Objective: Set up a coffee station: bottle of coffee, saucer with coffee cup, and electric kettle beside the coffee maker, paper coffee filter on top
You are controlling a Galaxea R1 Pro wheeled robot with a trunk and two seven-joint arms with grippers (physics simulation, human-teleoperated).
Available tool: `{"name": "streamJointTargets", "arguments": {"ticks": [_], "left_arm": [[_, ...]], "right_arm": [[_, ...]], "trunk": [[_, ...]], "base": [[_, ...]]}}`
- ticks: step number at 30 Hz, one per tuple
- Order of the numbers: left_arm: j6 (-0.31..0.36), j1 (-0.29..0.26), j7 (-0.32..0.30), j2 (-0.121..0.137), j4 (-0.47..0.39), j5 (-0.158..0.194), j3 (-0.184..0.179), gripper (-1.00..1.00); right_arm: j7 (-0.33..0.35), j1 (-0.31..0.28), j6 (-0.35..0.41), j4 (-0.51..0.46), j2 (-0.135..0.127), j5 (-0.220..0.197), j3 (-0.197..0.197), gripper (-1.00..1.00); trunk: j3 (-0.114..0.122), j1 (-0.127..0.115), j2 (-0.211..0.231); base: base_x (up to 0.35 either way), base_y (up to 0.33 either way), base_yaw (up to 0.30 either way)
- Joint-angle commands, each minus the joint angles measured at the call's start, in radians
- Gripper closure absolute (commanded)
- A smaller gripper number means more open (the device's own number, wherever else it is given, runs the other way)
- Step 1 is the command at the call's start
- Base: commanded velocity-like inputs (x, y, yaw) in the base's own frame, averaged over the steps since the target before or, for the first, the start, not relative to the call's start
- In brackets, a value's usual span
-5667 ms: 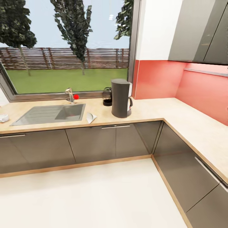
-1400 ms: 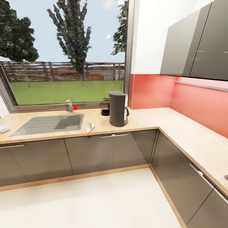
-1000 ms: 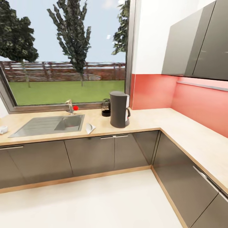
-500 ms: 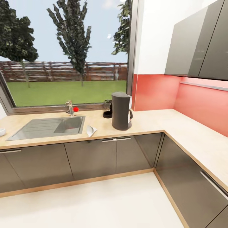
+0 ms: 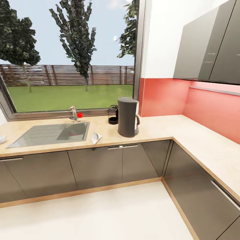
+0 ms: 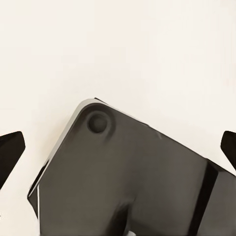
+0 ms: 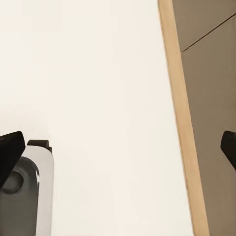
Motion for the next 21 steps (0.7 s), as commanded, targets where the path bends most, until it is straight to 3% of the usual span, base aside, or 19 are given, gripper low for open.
{"name": "streamJointTargets", "arguments": {"ticks": [1,11,15,16,21], "left_arm": [[0.001,0.000,-0.009,-0.001,-0.001,0.010,0.004,-1.00],[-0.001,0.000,-0.008,0.000,0.009,0.007,0.004,-1.00],[-0.063,0.000,-0.013,-0.001,0.031,-0.003,0.002,-1.00],[-0.086,0.000,-0.013,-0.001,0.049,-0.031,0.002,-1.00],[-0.093,0.000,-0.014,-0.002,0.056,-0.043,0.002,-1.00]], "right_arm": [[-0.008,-0.002,-0.004,0.003,-0.001,0.011,-0.004,-1.00],[-0.011,-0.002,-0.002,0.003,0.000,0.010,-0.004,-1.00],[-0.011,-0.002,-0.002,0.003,0.000,0.010,-0.004,-1.00],[-0.011,-0.002,-0.002,0.004,0.003,0.010,-0.004,-1.00],[-0.013,-0.002,-0.002,0.003,0.010,0.010,-0.004,-1.00]], "trunk": [[-0.002,0.001,-0.002],[-0.002,0.001,-0.002],[-0.002,0.001,-0.002],[-0.002,0.001,-0.002],[-0.002,0.001,-0.002]], "base": [[0.000,0.000,0.000],[0.000,0.000,0.000],[0.000,0.002,0.000],[0.101,0.204,0.000],[0.128,0.284,0.000]]}}
